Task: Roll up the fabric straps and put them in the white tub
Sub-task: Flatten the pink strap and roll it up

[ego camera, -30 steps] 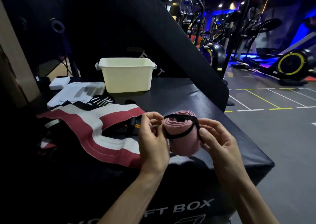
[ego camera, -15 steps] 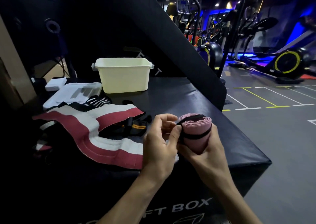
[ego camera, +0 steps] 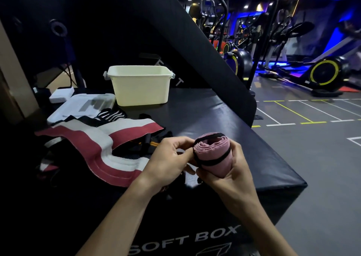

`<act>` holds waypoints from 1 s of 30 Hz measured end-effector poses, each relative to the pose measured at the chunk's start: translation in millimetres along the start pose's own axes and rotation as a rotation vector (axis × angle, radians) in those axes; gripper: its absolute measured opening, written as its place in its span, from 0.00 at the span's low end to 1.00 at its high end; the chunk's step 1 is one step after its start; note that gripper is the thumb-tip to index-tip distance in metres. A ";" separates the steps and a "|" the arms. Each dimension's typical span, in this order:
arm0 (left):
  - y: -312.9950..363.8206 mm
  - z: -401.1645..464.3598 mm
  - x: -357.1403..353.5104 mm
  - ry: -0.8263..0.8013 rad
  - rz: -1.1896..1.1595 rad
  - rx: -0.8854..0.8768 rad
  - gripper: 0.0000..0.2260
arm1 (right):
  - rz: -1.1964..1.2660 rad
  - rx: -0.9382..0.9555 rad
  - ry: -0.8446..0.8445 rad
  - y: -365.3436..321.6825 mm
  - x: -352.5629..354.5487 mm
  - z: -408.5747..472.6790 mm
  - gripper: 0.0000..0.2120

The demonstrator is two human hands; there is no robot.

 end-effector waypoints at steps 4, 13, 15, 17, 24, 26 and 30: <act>2.8 2.8 10.7 0.042 0.082 -0.051 0.05 | 0.009 -0.035 -0.130 -0.1 -7.2 1.9 0.34; 11.2 6.3 28.0 0.095 -0.028 -0.108 0.04 | 0.064 -0.118 -0.312 -5.4 -25.2 -2.0 0.34; 12.1 5.3 29.4 0.123 -0.056 -0.092 0.03 | 0.007 -0.091 -0.270 -6.9 -20.8 2.1 0.38; 11.9 3.3 31.3 0.182 -0.060 -0.073 0.03 | -0.021 -0.046 -0.192 -9.8 -11.2 7.2 0.43; 12.3 -11.6 25.4 0.411 0.003 -0.057 0.09 | -0.136 0.064 -0.080 -7.9 -13.1 4.7 0.34; 14.6 -12.8 19.9 0.379 0.010 -0.056 0.08 | -0.109 0.049 -0.060 -5.4 -7.1 5.7 0.33; 19.6 -10.1 17.6 0.245 0.033 -0.070 0.07 | -0.117 0.075 -0.069 -7.6 -0.2 7.0 0.35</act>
Point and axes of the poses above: each hand's wrist, its own z-axis towards the middle knuckle, its own x-axis out of the back of the hand, y = z × x, the point moved 9 cm from there along z, towards the middle knuckle, and after that the axes turned 12 degrees about z, right-handed, at the moved point
